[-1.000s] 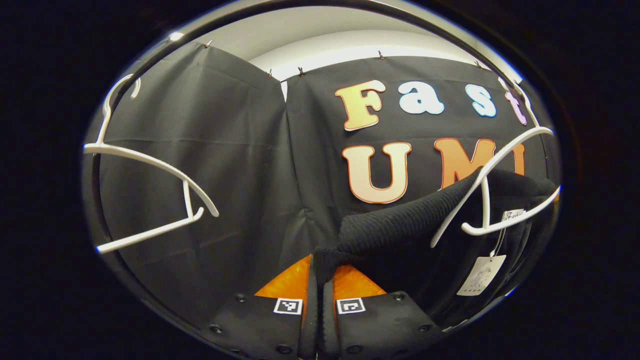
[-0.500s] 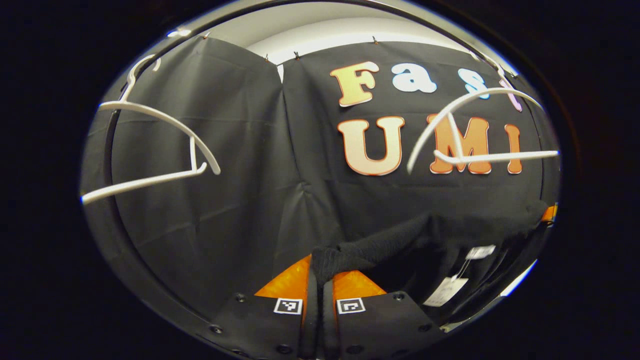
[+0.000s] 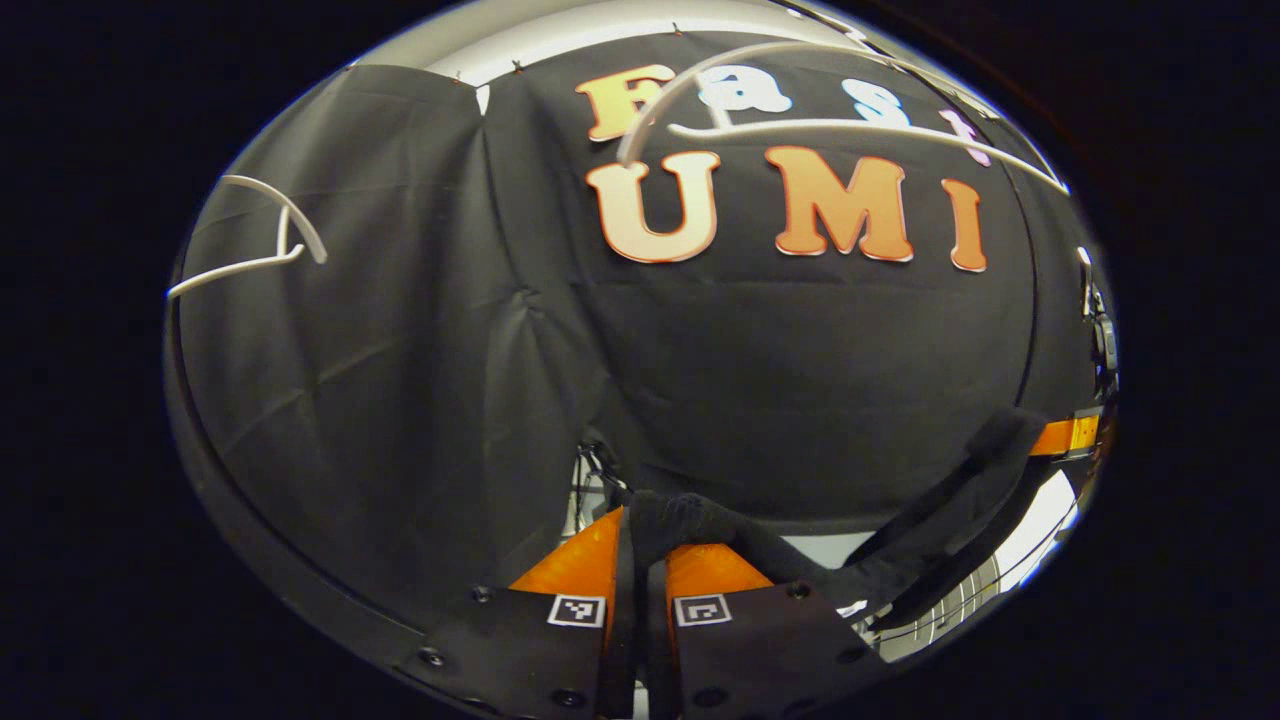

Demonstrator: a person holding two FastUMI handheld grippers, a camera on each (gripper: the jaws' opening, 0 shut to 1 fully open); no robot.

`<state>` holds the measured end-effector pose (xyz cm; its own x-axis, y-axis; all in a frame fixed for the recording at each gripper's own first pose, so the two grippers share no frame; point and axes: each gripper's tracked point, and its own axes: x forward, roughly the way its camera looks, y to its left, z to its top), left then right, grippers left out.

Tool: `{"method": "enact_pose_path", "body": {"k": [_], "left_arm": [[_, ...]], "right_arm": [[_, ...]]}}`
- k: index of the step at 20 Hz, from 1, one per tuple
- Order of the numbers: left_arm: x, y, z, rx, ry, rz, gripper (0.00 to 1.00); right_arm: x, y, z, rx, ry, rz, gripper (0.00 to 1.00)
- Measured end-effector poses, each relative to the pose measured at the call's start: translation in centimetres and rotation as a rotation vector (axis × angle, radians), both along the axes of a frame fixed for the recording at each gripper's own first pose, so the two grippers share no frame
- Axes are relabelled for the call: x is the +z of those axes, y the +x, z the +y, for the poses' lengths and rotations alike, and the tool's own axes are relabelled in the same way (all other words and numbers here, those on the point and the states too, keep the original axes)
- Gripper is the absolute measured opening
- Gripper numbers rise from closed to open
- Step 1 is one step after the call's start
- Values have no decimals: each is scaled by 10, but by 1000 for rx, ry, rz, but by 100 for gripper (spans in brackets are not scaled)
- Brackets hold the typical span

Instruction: Grasp the clothes on the hanger with both hands and then place them into the laundry hamper below.

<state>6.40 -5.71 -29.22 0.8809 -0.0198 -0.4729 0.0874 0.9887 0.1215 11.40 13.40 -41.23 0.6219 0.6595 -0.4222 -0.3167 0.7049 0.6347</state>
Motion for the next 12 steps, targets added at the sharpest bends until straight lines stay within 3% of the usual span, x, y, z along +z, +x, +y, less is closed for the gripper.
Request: {"method": "enact_pose_path", "body": {"k": [5,12], "left_arm": [[-49,-11,-48,-73,-14,94,11],[-137,-32,-62,-64,-39,288,11]], "right_arm": [[-43,-36,45,52,-36,74,5],[-108,-65,87,54,-161,174,5]]}}
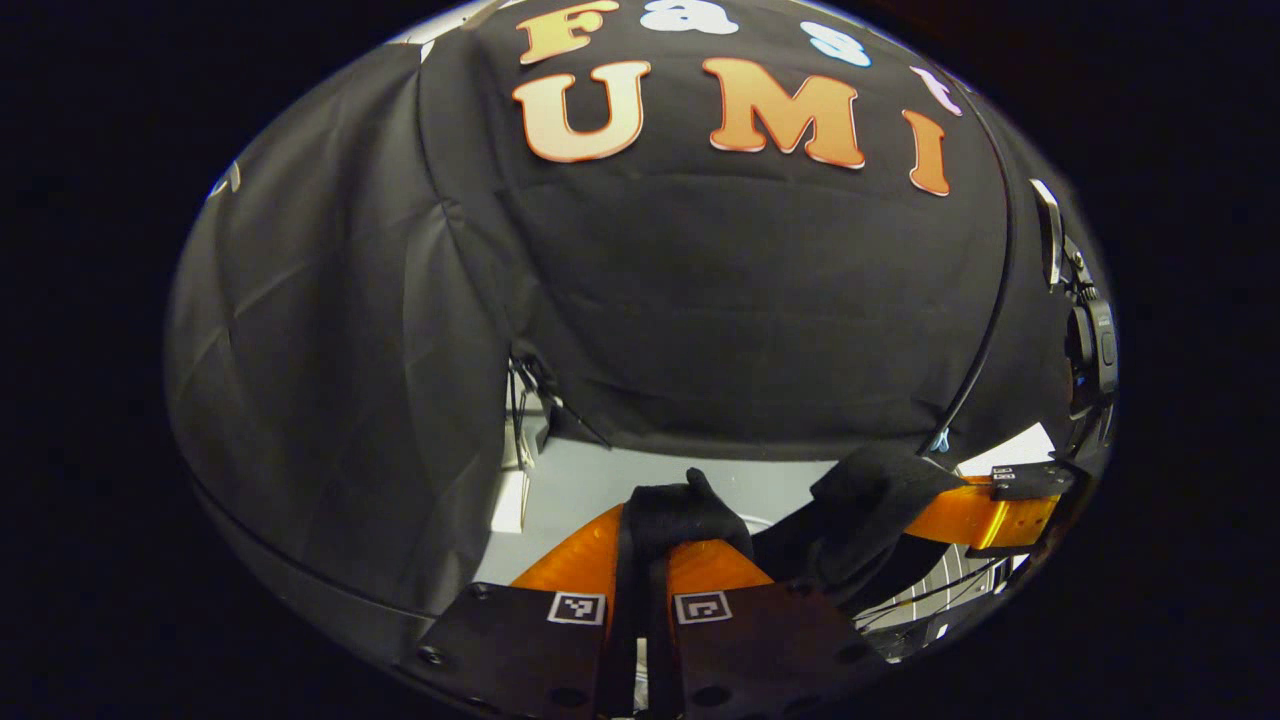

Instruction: Grasp the clothes on the hanger with both hands and then place them into the laundry hamper below.

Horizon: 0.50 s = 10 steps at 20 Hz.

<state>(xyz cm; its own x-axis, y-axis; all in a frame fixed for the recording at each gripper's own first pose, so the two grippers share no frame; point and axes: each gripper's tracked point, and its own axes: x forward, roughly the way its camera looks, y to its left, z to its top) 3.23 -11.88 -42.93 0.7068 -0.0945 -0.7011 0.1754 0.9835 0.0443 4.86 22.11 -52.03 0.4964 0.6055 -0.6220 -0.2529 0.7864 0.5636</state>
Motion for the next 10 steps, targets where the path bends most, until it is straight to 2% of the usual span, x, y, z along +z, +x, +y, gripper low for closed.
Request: {"method": "enact_pose_path", "body": {"k": [3,10], "left_arm": [[-35,-14,5,37,-13,95,12],[-112,-46,38,58,39,254,12]], "right_arm": [[-38,-10,5,-4,-79,48,5],[-125,-49,4,43,-277,155,7]]}}
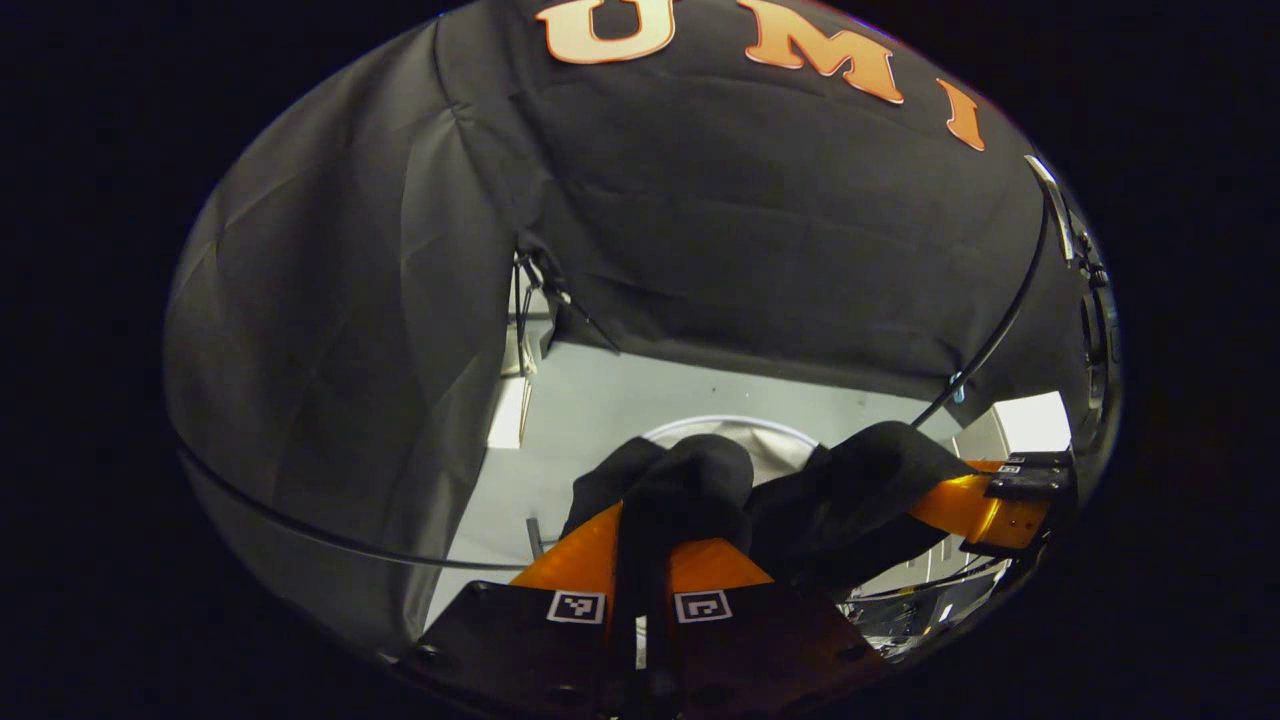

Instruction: Grasp the clothes on the hanger with both hands and then place them into the laundry hamper below.

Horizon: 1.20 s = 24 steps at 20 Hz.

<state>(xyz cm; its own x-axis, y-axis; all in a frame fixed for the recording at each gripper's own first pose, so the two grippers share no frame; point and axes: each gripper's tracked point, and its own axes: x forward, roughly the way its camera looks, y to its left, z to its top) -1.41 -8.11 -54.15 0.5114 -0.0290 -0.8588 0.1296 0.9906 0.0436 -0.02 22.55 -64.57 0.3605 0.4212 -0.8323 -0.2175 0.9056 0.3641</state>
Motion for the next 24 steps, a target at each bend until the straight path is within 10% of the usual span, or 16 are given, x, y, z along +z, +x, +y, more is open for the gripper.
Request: {"method": "enact_pose_path", "body": {"k": [5,15,17,20,24], "left_arm": [[-35,-17,30,9,94,95,12],[-32,-14,32,-9,79,111,36],[-20,-10,30,-16,84,96,56],[-4,-9,32,-25,99,67,51],[28,-4,31,-17,92,10,68]], "right_arm": [[-38,-15,-11,-20,-99,77,1],[-26,-22,-42,-79,-180,88,48],[-20,-21,-49,-82,-198,71,57],[-6,-20,-58,-81,-224,46,86],[34,-16,-66,-71,-245,-29,93]]}}
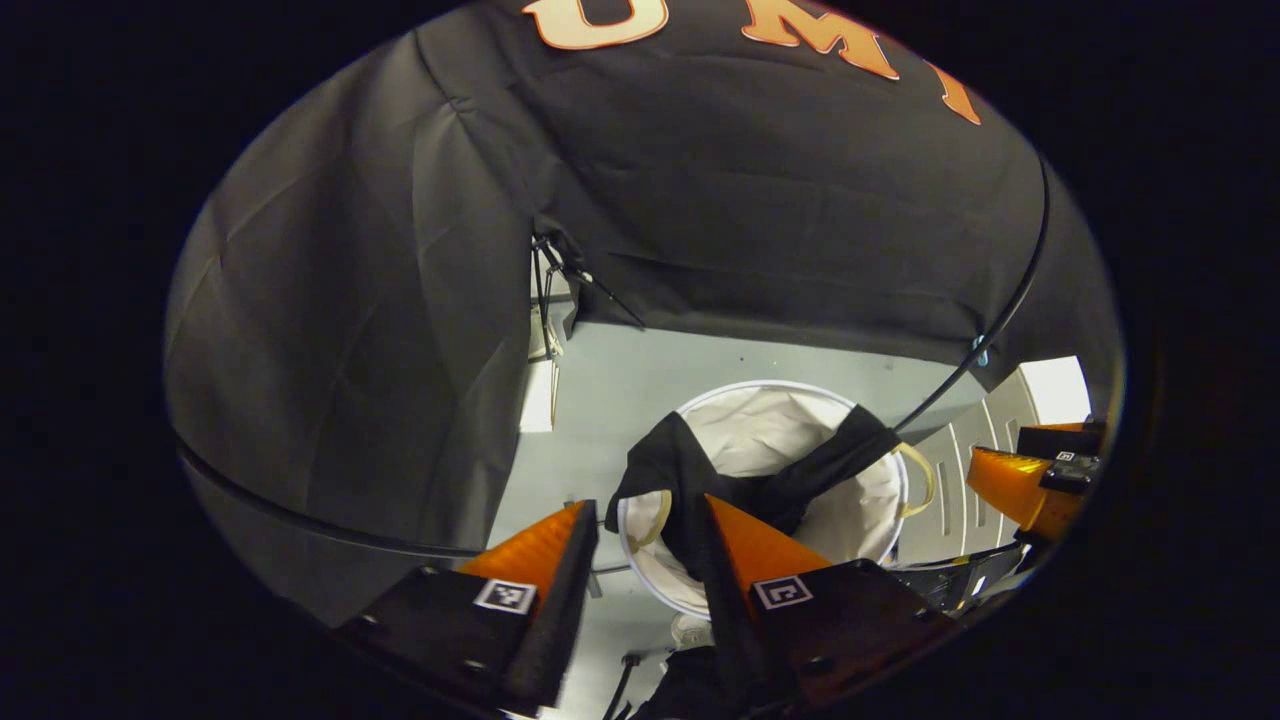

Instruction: Grasp the clothes on the hanger with both hands and then place them into the laundry hamper below.

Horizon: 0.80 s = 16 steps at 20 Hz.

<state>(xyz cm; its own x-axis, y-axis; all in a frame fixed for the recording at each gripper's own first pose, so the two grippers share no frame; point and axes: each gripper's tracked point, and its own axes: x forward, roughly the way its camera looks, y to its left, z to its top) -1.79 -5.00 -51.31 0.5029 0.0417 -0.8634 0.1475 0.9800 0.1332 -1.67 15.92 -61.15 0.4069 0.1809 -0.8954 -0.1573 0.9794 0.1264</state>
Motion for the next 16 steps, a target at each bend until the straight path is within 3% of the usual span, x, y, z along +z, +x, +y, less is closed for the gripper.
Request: {"method": "enact_pose_path", "body": {"k": [2,3,7,11,16], "left_arm": [[25,1,3,-1,-4,-45,96],[40,6,8,-6,3,-83,100],[118,21,15,8,9,-250,96],[206,35,18,22,-45,-420,98],[321,55,18,-5,-116,-659,98]], "right_arm": [[27,4,-2,-1,1,-48,93],[43,6,-3,-10,5,-80,93],[110,14,-14,-19,-2,-212,93],[189,27,-19,-56,17,-386,93],[283,33,-31,-38,4,-586,93]]}}
